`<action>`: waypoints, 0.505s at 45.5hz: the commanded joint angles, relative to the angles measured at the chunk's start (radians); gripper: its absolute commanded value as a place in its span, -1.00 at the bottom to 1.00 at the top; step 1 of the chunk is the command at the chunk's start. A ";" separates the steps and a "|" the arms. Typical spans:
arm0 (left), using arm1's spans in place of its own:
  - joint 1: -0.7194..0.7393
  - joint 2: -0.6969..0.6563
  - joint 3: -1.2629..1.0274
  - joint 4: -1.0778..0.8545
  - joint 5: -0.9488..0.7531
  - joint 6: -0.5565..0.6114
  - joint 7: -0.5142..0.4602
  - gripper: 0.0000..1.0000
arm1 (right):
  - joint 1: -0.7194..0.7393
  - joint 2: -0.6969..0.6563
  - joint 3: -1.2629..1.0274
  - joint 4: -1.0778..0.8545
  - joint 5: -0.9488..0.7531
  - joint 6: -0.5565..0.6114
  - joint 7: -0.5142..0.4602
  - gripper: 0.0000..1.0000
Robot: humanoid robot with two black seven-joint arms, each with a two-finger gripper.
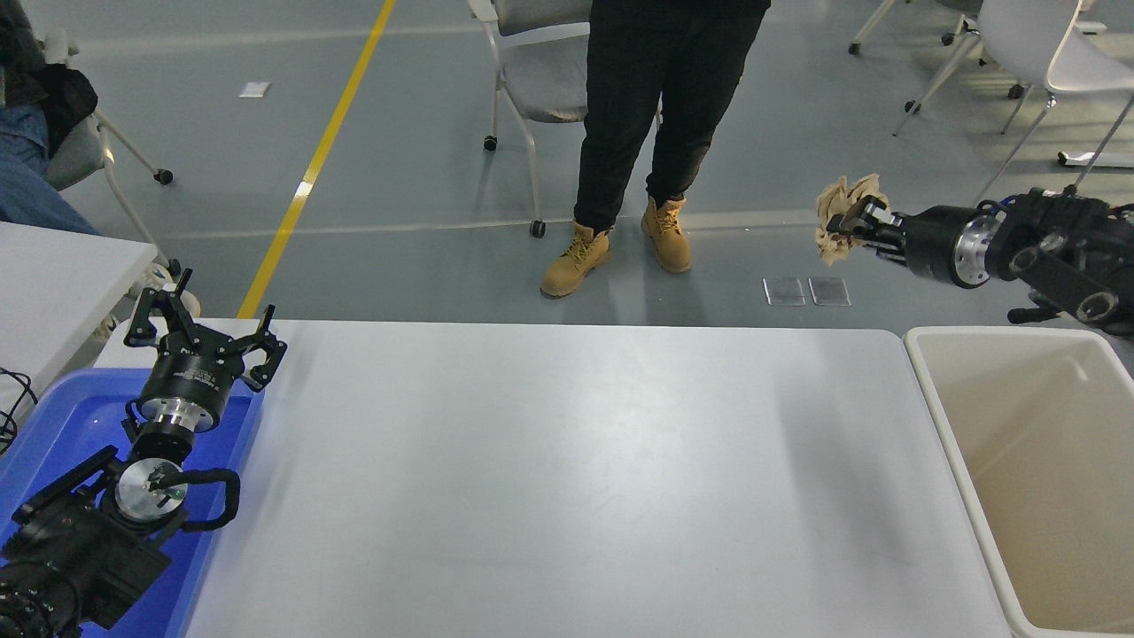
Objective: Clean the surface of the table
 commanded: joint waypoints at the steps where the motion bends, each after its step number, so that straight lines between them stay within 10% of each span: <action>1: 0.000 0.000 0.000 0.001 0.000 0.001 0.000 1.00 | -0.066 -0.011 0.033 -0.201 0.245 0.000 -0.006 -1.00; 23: 0.000 0.000 0.000 0.001 0.000 -0.001 0.000 1.00 | -0.167 -0.036 0.318 -0.290 0.427 -0.038 -0.016 -1.00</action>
